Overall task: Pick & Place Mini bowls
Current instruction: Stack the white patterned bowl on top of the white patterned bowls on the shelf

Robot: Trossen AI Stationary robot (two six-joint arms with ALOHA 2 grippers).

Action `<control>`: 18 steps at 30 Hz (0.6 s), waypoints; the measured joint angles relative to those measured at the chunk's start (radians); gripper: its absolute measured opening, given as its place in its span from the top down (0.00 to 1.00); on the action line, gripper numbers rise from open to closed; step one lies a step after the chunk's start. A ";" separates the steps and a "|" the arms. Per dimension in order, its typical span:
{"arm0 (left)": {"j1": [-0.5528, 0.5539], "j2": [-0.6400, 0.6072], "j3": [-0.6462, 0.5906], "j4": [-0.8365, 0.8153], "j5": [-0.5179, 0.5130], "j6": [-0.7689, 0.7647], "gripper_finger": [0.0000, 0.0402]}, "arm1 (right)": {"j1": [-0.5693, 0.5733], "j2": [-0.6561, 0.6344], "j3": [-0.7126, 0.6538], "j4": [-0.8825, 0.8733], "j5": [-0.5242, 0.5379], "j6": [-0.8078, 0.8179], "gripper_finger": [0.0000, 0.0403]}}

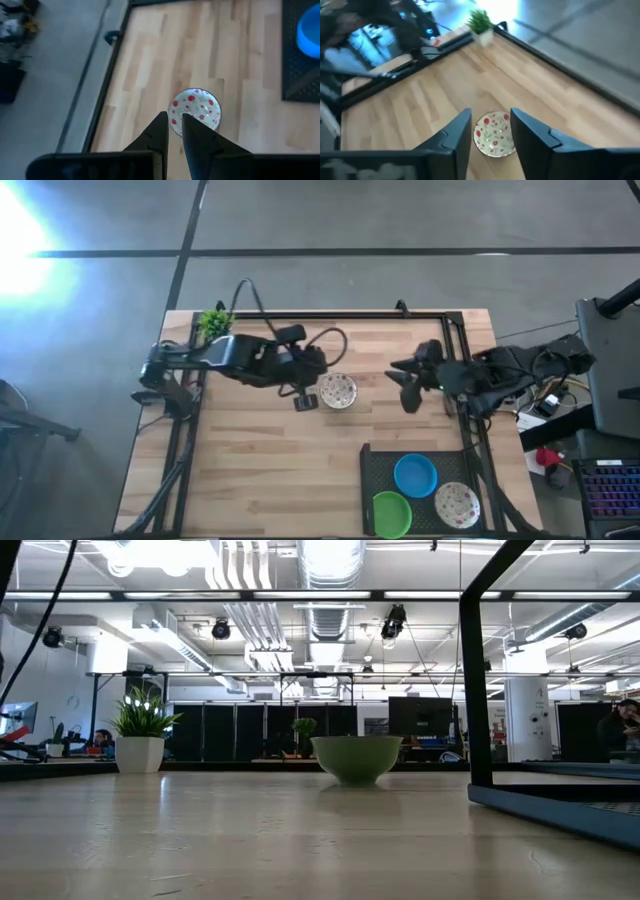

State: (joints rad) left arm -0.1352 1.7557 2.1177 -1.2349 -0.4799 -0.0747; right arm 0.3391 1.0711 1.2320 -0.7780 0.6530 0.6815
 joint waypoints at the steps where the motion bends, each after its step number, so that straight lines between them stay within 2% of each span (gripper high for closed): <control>1: -0.005 -0.013 -0.002 -0.002 -0.019 -0.008 0.88 | -0.031 0.006 0.000 -0.006 -0.027 0.036 0.66; 7: -0.037 -0.086 -0.016 -0.004 -0.104 -0.050 0.88 | -0.196 0.083 -0.002 -0.021 -0.280 0.073 0.59; 14: -0.054 -0.142 -0.049 -0.008 -0.152 -0.082 0.88 | -0.337 0.214 -0.002 -0.027 -0.462 0.079 0.57; 18: -0.054 -0.154 -0.067 -0.009 -0.157 -0.109 0.88 | -0.414 0.292 -0.002 -0.029 -0.512 0.077 0.57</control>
State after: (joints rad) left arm -0.1894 1.6016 2.0502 -1.2443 -0.6365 -0.1840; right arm -0.0749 1.3628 1.2297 -0.8074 0.1412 0.7581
